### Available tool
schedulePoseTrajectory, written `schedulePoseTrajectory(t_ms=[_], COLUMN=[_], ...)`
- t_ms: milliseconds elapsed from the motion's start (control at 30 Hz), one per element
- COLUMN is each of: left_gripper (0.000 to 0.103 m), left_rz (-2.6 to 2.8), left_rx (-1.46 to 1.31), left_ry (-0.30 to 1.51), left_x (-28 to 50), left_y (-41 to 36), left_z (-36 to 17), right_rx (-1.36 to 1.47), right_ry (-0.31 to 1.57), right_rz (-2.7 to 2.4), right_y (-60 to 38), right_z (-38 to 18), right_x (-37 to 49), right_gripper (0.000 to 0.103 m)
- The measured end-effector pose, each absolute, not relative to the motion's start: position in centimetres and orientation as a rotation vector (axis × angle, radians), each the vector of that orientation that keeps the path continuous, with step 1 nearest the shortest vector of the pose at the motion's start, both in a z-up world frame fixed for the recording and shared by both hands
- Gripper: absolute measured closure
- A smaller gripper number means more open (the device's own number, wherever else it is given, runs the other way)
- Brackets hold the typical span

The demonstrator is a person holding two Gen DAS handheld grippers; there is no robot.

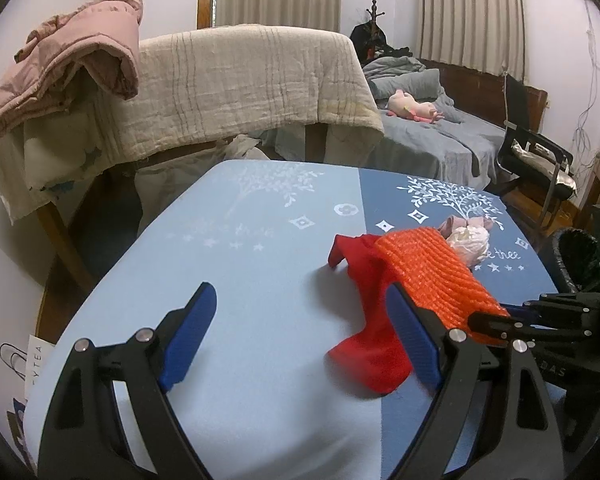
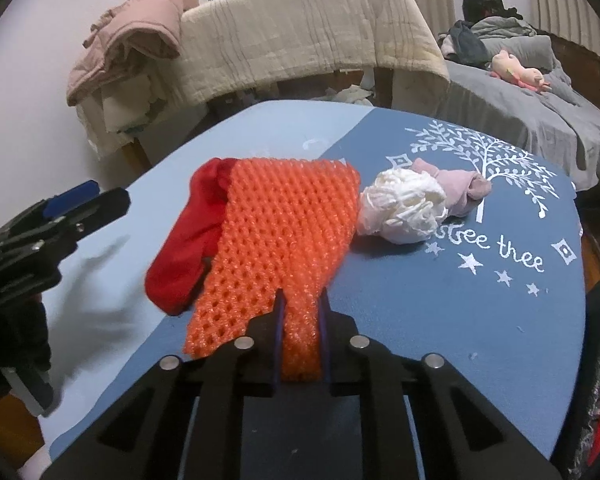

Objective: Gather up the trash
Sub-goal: 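Grasp the orange mesh net by its end with the right tool, then grasp the red sock with the left tool while the right tool lifts the net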

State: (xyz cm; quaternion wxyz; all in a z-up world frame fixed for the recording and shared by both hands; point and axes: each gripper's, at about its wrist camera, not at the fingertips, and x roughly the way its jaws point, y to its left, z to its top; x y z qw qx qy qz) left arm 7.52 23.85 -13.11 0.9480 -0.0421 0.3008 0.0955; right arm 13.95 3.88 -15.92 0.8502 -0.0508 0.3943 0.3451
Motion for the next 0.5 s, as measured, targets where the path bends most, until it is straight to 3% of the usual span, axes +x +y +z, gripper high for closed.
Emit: schedulePoseTrajectory(t_ms=[500], left_gripper=[0.022], left_rz=[0.145], left_rx=[-0.082], left_ry=[0.628], left_x=[9.0], left_y=[21.1], left_z=[-13.3], right_rx=[-0.077], right_ry=[0.72], right_rz=[0.65], right_y=[-0.9], right_z=[-12.8], right_x=[13.2], right_gripper=[0.089])
